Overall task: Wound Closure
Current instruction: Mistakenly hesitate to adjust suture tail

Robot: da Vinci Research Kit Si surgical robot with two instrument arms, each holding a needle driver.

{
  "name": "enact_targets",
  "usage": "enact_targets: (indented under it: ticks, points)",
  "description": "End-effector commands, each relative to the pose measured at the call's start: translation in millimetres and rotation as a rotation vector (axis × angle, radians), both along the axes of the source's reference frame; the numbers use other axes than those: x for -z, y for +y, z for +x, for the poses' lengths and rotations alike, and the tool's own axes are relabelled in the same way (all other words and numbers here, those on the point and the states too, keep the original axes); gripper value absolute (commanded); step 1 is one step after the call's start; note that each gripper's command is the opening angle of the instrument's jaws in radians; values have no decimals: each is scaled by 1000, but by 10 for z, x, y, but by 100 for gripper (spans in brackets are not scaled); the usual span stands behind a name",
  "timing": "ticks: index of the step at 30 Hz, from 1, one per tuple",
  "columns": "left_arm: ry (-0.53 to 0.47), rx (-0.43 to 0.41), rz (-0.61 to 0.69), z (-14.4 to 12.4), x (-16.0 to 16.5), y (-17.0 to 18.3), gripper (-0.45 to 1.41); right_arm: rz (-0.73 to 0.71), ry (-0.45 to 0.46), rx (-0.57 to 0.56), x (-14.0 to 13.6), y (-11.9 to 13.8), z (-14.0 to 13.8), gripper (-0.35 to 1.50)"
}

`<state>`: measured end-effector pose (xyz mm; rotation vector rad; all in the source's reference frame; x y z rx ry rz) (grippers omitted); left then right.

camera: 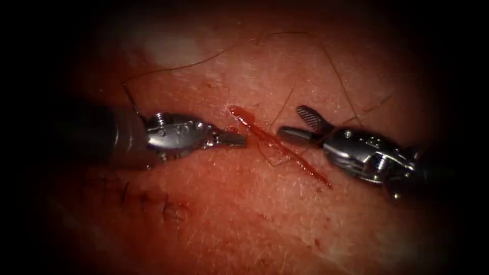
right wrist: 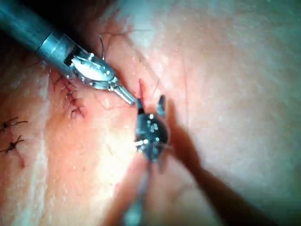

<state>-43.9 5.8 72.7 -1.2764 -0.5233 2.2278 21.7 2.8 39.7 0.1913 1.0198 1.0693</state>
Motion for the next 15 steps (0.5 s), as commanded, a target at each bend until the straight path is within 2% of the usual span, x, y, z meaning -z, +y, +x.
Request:
enact_targets:
  ticks: [1,10,11,12,15]
  points:
    - [-2,3,5,-5,-9,-5,-45,0,3,0,-8,-5,6,57]
    - [-4,2,10,-5,-6,-1,-45,9,28,-21,-22,0,9,56]
    - [-4,2,11,-5,-4,0,-45,7,34,-22,-22,0,10,51]
    - [-5,2,14,-5,-1,0,-45,10,45,-14,-19,1,12,36]
    - [-5,3,18,-5,2,1,-45,14,47,-13,-17,2,15,31]
